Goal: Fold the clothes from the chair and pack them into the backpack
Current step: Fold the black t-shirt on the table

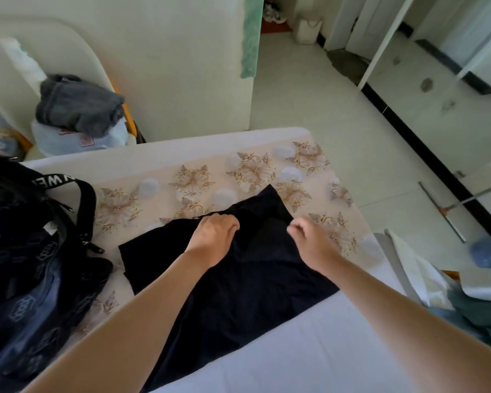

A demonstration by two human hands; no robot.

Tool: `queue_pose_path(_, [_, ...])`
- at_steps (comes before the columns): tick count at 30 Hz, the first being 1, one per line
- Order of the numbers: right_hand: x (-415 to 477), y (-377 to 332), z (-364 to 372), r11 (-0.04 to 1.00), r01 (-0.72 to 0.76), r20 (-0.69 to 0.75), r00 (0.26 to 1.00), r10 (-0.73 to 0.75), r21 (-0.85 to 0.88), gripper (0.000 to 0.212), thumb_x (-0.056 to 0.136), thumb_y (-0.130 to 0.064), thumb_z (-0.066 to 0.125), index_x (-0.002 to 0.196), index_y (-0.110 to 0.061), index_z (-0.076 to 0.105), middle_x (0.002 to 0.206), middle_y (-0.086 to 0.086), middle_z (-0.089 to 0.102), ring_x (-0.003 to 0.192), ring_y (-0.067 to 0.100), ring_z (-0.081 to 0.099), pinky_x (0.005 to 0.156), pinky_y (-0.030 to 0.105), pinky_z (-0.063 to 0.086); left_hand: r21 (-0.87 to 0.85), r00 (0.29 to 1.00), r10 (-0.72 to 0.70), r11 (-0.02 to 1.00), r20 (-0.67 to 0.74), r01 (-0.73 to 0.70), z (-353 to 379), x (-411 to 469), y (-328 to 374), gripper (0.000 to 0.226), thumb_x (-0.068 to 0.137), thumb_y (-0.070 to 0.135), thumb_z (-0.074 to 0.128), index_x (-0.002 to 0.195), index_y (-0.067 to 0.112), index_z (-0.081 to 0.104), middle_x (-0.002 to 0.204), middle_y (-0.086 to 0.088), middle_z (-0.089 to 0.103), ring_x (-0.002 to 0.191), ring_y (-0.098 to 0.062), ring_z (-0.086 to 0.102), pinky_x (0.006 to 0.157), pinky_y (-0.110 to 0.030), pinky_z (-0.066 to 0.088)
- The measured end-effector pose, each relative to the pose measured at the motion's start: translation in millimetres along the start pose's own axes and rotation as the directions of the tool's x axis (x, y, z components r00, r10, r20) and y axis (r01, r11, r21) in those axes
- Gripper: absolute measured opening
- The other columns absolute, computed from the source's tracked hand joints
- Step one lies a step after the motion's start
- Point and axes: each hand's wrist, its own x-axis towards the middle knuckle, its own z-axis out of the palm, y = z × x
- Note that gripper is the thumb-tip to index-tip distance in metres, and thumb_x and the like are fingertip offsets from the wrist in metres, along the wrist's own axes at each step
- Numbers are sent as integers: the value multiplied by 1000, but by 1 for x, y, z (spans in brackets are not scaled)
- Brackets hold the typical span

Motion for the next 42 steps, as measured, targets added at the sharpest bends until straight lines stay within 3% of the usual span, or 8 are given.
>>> queue_pose_path(5, [59, -13, -8, 986, -167, -312, 937, 158, -3, 22, 103, -30, 47, 120, -17, 53, 101, 0, 64, 90, 24, 61, 72, 33, 43, 102, 977, -200, 973, -72, 207, -18, -14, -22, 27, 100, 21, 46, 125, 21, 55, 123, 5, 55, 119, -19, 47, 104, -36, 37])
queue_pose_path(12, [50, -25, 50, 795, 348, -93, 889, -448, -497, 52, 78, 2, 63, 126, -16, 59, 138, 11, 51, 127, 33, 48, 104, 49, 42, 365, 911, -399, 837, -101, 407, -31, -82, -76, 29, 92, 31, 58, 117, 15, 61, 111, -4, 58, 101, -27, 55, 83, -41, 47])
queue_pose_path(17, [55, -46, 68, 657, 428, 82, 869, -489, -620, 43, 80, -11, 62, 121, -21, 66, 118, 2, 61, 111, 26, 52, 99, 44, 39, 398, 865, -501, 799, 25, 451, -40, -93, -82, 33, 100, 39, 44, 124, 17, 50, 115, -3, 56, 102, -24, 56, 83, -38, 49])
queue_pose_path(25, [82, -73, 50, 663, 236, -54, 921, -386, -710, 14, 88, -20, 59, 100, -23, 65, 94, -3, 66, 98, 26, 53, 90, 43, 37, 197, 865, -483, 843, -136, 501, -74, -99, -96, 33, 84, -14, 57, 106, 11, 55, 103, -10, 47, 54, -31, 53, 43, -34, 37])
queue_pose_path(32, [60, -82, 80, 546, 407, 117, 865, -488, -733, 69, 74, -7, 68, 138, -16, 45, 143, 17, 40, 125, 38, 41, 99, 48, 40, 372, 873, -302, 815, -383, 445, -93, -89, -101, 31, 83, 3, 68, 113, 13, 62, 107, -9, 55, 96, -31, 53, 82, -45, 46])
queue_pose_path(35, [37, -64, 105, 517, 579, 284, 792, -540, -631, 58, 92, -26, 56, 148, -21, 42, 156, 13, 35, 136, 33, 40, 104, 46, 42, 350, 984, -172, 920, -51, 179, -71, -103, -90, 33, 97, 26, 52, 130, 25, 58, 133, 1, 53, 121, -25, 51, 100, -41, 40])
queue_pose_path(38, [30, -46, 116, 586, 530, 295, 841, -453, -613, 57, 101, -40, 38, 156, -26, 28, 165, 13, 14, 150, 32, 22, 114, 49, 35, 440, 885, -352, 876, 305, 197, -49, -124, -98, 57, 105, 47, 21, 157, 33, 1, 162, 5, -13, 151, -18, -6, 122, -42, 4])
queue_pose_path(42, [12, -47, 117, 629, 431, 269, 901, -341, -646, 62, 103, -34, 36, 159, -21, 16, 165, 18, 3, 152, 34, 11, 121, 49, 22, 309, 927, -374, 884, 12, 352, -47, -158, -88, 60, 102, 30, 42, 157, 20, 19, 163, -6, 14, 149, -27, 16, 121, -43, 19])
